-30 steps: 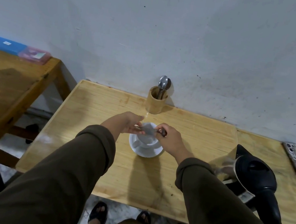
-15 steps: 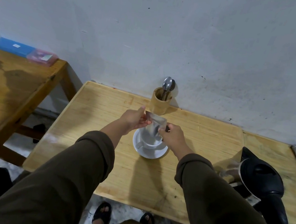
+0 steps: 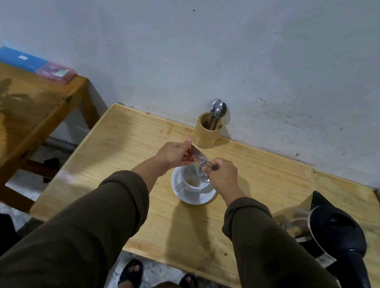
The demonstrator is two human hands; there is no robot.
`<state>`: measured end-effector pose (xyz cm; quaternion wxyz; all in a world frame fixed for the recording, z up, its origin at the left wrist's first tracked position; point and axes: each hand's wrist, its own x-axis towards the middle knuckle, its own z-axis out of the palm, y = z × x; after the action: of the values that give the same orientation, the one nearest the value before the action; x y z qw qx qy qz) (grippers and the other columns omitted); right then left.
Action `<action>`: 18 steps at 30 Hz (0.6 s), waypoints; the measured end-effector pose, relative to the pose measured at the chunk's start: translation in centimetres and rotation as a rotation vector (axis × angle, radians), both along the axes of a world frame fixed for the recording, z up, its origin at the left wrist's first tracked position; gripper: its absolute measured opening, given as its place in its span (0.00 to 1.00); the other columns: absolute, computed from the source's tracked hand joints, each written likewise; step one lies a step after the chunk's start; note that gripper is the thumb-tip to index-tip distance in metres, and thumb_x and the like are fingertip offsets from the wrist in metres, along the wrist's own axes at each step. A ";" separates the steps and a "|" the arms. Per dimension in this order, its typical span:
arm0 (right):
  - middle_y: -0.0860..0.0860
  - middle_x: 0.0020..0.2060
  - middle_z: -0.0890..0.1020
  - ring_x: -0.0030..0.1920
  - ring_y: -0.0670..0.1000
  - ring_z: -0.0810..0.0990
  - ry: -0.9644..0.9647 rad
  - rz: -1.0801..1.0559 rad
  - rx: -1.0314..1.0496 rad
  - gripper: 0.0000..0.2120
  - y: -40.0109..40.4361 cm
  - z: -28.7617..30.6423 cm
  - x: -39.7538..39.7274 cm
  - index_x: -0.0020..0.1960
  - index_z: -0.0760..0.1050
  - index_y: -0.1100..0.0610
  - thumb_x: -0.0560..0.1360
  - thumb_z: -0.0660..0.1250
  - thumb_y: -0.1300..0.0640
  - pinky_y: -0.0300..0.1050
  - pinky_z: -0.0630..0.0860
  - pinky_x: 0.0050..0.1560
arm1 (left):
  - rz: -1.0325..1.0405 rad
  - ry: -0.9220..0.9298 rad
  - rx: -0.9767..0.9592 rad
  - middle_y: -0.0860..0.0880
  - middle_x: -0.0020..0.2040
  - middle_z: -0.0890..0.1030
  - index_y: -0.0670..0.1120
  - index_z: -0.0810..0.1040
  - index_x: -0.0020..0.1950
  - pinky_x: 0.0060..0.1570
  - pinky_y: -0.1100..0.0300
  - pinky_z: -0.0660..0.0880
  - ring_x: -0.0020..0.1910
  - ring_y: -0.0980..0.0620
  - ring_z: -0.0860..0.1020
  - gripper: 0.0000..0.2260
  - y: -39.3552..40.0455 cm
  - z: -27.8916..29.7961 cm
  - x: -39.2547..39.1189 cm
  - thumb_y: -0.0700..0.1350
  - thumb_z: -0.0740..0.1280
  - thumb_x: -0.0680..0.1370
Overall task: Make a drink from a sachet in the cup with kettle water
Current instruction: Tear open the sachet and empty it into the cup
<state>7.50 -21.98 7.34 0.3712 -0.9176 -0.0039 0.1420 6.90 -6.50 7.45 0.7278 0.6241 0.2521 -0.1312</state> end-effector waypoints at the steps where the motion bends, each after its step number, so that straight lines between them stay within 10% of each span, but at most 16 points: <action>1: 0.49 0.29 0.71 0.39 0.52 0.71 -0.014 0.000 -0.018 0.16 0.0 0.0 0.0 0.28 0.68 0.56 0.71 0.70 0.60 0.42 0.64 0.40 | -0.005 -0.003 0.001 0.40 0.43 0.81 0.40 0.78 0.41 0.49 0.59 0.80 0.44 0.47 0.81 0.16 0.0 -0.1 0.0 0.52 0.63 0.79; 18: 0.55 0.32 0.74 0.37 0.53 0.71 -0.041 -0.043 -0.068 0.13 0.1 -0.4 -0.4 0.30 0.71 0.60 0.71 0.69 0.61 0.41 0.65 0.37 | -0.178 -0.123 0.210 0.43 0.45 0.83 0.36 0.83 0.50 0.59 0.56 0.79 0.47 0.49 0.81 0.18 -0.4 0.1 -0.6 0.53 0.69 0.75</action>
<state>7.11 -21.91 6.96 0.3426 -0.9323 0.0128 0.1152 6.27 -6.86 7.58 0.6582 0.7235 0.1629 -0.1295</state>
